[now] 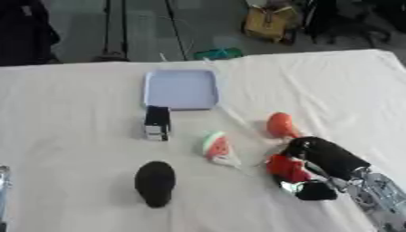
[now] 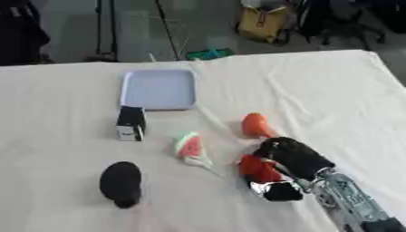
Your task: Pick up objects on the table and place them in the box.
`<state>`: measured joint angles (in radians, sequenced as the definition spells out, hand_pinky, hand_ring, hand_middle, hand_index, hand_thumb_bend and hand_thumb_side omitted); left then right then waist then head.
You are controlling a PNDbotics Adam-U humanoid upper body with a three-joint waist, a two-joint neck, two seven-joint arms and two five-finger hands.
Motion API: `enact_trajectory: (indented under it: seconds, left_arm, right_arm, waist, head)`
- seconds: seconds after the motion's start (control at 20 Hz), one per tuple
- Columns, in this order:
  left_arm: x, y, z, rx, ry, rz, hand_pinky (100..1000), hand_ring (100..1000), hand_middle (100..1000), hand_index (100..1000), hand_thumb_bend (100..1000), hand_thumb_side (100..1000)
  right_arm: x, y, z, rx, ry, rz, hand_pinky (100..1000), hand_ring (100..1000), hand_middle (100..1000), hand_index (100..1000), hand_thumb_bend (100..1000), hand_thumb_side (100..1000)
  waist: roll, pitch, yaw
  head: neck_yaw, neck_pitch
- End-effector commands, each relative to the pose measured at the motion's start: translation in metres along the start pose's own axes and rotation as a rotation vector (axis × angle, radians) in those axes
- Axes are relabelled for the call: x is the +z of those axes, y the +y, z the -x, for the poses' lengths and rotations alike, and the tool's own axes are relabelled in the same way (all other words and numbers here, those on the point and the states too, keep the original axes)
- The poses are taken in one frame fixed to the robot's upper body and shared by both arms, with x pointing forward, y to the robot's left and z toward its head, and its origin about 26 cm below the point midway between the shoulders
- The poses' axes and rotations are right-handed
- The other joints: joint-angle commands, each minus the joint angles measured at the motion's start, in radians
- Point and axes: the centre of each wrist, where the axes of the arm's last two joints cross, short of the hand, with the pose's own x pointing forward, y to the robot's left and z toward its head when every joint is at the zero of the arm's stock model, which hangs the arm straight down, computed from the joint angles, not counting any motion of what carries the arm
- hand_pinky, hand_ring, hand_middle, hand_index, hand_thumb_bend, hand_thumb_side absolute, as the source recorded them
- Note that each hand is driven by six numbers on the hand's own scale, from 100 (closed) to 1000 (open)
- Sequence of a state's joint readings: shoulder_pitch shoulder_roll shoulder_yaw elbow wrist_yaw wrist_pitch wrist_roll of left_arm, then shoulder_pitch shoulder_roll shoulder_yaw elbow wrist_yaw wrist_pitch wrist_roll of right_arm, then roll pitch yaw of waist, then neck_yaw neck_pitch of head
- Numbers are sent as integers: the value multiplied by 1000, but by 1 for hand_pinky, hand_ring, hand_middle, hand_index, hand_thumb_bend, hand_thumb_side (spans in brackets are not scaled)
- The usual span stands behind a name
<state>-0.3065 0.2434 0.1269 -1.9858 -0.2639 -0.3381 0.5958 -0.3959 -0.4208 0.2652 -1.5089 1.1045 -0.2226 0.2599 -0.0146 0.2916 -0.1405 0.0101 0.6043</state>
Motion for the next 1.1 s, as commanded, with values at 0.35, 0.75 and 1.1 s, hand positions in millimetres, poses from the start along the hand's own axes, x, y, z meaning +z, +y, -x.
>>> enact_trajectory:
  seconds: [0.35, 0.75, 1.1]
  left_arm:
    - [-5, -1, -4, 5, -25, -4, 683, 657, 738, 695, 100, 937]
    - [-6, -2, -5, 6, -26, -3, 684, 657, 738, 695, 100, 939]
    - [-5, -3, -5, 10, -24, 1, 684, 658, 738, 696, 100, 940]
  right_arm:
    - [4, -11, 7, 2, 8, 33, 891, 839, 486, 705, 210, 711]
    - [3, -26, 1, -21, -9, 122, 892, 825, 470, 690, 122, 686]
    - [0, -42, -3, -9, -14, 183, 892, 822, 466, 687, 100, 658]
  waist:
    - [-2, -14, 0]
    - [-5, -15, -5]
    - [-7, -16, -6]
  head:
    - [-3, -7]
    - [-1, -8]
    - [-3, -10]
